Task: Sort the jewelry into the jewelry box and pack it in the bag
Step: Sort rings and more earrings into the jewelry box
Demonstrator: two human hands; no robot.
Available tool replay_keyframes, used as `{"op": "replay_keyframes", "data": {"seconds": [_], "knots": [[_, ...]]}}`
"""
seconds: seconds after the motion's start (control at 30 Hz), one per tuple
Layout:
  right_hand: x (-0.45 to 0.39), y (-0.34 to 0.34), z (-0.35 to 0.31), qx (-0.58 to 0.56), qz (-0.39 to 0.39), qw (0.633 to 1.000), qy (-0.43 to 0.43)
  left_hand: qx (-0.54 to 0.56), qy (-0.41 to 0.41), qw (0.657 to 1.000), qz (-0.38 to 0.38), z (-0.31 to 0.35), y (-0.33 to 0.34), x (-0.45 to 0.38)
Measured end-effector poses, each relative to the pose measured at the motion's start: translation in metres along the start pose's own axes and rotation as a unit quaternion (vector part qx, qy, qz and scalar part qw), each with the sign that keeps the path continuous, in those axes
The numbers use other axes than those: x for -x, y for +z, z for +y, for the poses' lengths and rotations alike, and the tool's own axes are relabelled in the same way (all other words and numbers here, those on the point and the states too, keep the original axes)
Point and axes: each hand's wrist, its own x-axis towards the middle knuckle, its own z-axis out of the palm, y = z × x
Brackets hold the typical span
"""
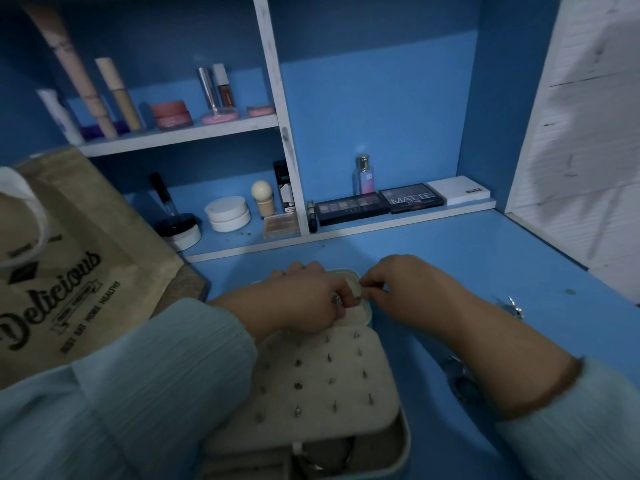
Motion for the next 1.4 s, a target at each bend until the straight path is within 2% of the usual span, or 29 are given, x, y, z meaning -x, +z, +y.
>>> {"op": "replay_keyframes", "data": {"seconds": [0.13, 0.27, 0.47, 0.67, 0.97, 1.17, 1.4], "knots": [[0.005, -0.011, -0.005, -0.015, 0.0, 0.999, -0.033, 0.023, 0.011, 1.0, 0.001, -0.005, -0.003, 0.009], [0.015, -0.026, -0.018, -0.048, -0.07, 0.994, -0.067, 0.062, 0.026, 0.998, -0.006, -0.017, -0.003, 0.029], [0.041, -0.043, -0.036, 0.008, -0.173, 0.979, -0.112, 0.093, 0.033, 0.995, -0.028, -0.031, -0.003, 0.064], [0.064, -0.048, -0.047, 0.058, -0.193, 0.974, -0.101, 0.084, 0.049, 0.994, -0.053, -0.035, -0.005, 0.101], [0.082, -0.038, -0.042, -0.043, -0.106, 0.993, -0.044, 0.047, 0.047, 0.997, -0.047, -0.033, -0.005, 0.136], [0.075, -0.038, -0.045, -0.16, 0.004, 0.987, -0.004, 0.039, 0.015, 0.998, 0.05, -0.052, -0.008, 0.139], [0.057, -0.04, -0.048, -0.202, 0.06, 0.976, 0.057, 0.181, -0.026, 0.966, 0.185, -0.076, -0.004, 0.123]]}}
